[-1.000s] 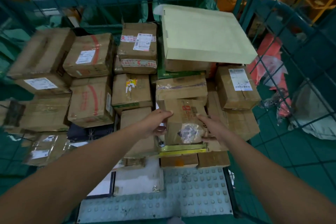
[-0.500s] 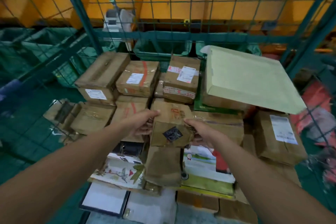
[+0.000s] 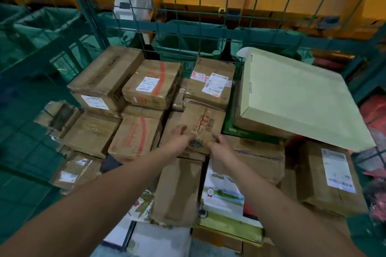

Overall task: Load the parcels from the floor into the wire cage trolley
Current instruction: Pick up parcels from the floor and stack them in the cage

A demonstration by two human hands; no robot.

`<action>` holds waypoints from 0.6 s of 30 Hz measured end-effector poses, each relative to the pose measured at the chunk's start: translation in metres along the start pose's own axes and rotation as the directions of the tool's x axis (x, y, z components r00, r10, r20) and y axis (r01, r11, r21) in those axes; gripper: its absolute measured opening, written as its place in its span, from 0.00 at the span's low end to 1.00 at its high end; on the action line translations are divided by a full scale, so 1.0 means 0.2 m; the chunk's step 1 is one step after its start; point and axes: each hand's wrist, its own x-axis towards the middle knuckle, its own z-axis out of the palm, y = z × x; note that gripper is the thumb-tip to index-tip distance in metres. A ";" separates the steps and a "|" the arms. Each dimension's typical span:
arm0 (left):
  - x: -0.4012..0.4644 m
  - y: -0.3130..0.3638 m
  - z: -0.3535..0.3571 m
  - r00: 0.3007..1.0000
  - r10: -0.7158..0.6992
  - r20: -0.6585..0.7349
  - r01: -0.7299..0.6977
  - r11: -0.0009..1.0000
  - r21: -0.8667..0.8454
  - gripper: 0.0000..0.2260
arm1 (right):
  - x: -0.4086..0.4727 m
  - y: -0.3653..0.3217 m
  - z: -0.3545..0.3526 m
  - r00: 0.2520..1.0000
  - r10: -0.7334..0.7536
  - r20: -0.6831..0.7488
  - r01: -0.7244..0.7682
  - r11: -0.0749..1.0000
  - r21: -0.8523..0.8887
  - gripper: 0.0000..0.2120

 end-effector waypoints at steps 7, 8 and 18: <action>-0.08 -0.02 -0.07 0.999 -0.028 0.033 0.031 0.991 -0.127 0.37 | -0.07 0.01 0.01 0.992 -0.005 -0.125 -0.009 0.993 -0.116 0.33; -0.11 -0.03 -0.09 1.000 -0.021 0.023 0.024 0.989 -0.148 0.36 | -0.11 0.00 0.03 0.990 0.005 -0.139 -0.024 0.990 -0.136 0.33; -0.60 -0.37 -0.49 0.986 -0.160 0.046 0.165 0.968 -0.187 0.38 | -0.64 -0.13 0.46 0.992 0.010 0.123 0.018 0.974 -0.225 0.29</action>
